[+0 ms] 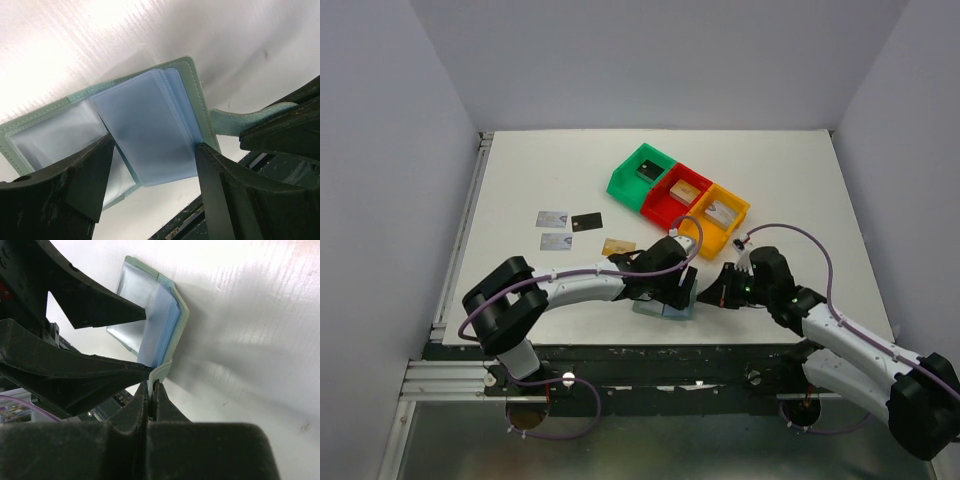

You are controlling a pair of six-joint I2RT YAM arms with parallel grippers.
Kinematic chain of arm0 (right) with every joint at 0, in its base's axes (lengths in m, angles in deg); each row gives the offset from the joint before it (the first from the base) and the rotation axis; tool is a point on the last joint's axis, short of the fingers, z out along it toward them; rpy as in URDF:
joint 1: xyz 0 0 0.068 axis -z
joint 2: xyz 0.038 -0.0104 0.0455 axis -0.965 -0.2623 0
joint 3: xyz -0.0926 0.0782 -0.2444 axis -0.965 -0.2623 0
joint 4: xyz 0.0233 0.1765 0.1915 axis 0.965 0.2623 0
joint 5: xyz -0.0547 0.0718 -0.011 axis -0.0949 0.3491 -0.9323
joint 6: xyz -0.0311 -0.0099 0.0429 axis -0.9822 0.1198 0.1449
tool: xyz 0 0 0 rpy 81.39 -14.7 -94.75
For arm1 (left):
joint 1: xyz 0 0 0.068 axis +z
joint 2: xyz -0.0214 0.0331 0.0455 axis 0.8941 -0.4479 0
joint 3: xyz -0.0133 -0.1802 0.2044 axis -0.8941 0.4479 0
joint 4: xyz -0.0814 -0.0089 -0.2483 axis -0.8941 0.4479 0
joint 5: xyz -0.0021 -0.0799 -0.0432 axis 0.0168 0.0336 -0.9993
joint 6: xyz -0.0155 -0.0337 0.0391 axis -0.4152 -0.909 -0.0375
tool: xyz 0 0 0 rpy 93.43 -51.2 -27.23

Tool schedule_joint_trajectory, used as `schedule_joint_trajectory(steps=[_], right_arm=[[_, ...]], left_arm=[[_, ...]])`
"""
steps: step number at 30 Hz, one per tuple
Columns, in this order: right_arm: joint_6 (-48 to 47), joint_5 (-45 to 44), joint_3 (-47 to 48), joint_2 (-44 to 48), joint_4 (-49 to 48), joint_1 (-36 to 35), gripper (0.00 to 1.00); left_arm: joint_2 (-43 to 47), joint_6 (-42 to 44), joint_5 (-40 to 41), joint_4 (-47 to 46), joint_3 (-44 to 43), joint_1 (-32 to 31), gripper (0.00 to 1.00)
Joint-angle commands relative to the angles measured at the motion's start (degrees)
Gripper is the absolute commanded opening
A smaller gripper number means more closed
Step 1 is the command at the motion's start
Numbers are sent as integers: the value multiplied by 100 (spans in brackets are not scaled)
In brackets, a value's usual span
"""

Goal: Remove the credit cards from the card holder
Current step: Remove the credit card from the card holder.

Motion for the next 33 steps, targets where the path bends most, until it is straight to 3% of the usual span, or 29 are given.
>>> schedule_joint_trajectory(steps=[1, 23, 33], right_arm=[[-55, 276, -61, 94, -266, -17, 0], [-63, 391, -43, 147, -292, -17, 0], [-116, 356, 36, 244, -143, -17, 0]], left_arm=[[230, -46, 185, 124, 18, 39, 79], [301, -187, 17, -8, 53, 30, 81], [178, -143, 193, 246, 10, 30, 74]])
